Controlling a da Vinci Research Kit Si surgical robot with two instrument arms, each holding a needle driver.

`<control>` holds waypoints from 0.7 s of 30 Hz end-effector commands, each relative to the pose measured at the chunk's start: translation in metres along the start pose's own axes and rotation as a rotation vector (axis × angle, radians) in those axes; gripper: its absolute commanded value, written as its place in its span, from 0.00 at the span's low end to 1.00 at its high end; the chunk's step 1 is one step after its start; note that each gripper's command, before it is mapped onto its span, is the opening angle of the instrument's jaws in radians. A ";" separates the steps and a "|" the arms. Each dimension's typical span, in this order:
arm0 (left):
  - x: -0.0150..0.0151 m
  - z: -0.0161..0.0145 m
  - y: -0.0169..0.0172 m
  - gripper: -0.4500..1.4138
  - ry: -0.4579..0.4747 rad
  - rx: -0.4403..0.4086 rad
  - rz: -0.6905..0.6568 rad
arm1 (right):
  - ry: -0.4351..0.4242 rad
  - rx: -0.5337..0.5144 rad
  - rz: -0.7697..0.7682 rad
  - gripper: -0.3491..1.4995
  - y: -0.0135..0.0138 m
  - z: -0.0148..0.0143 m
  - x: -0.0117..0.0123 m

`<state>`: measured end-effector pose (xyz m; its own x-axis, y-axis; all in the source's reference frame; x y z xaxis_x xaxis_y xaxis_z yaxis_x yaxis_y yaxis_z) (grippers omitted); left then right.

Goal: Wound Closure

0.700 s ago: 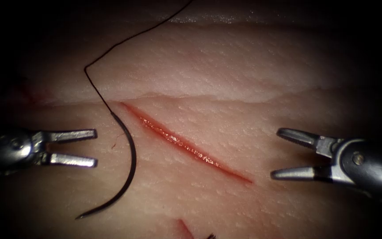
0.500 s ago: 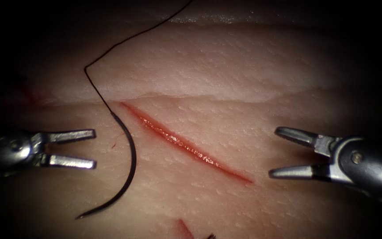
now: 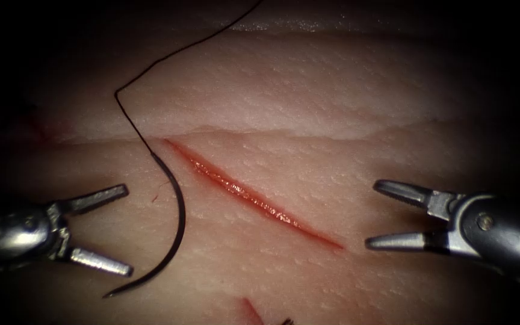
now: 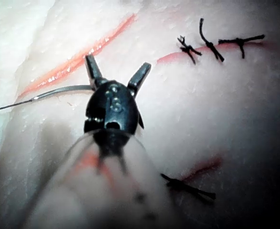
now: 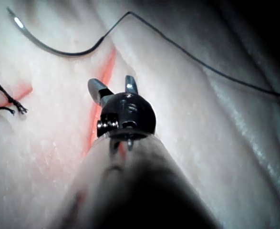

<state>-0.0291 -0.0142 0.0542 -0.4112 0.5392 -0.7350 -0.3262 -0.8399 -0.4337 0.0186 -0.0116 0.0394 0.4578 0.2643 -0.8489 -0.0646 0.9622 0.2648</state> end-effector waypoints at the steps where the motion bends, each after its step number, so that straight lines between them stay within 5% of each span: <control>1: -0.0003 0.0010 0.0002 0.73 -0.016 0.012 0.003 | 0.005 -0.003 -0.001 0.43 0.0006 0.0009 0.0003; 8: -0.0007 0.0020 0.0012 0.73 -0.163 0.083 -0.007 | -0.013 0.011 -0.012 0.44 0.0003 0.0009 0.0003; 21: -0.0017 0.0033 0.0024 0.73 -0.365 0.086 0.004 | -0.063 0.036 -0.004 0.40 -0.0002 0.0011 0.0015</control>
<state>-0.0314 -0.0172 0.0557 -0.6946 0.5335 -0.4826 -0.3883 -0.8428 -0.3728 0.0194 -0.0120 0.0384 0.5163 0.2565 -0.8171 -0.0309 0.9591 0.2815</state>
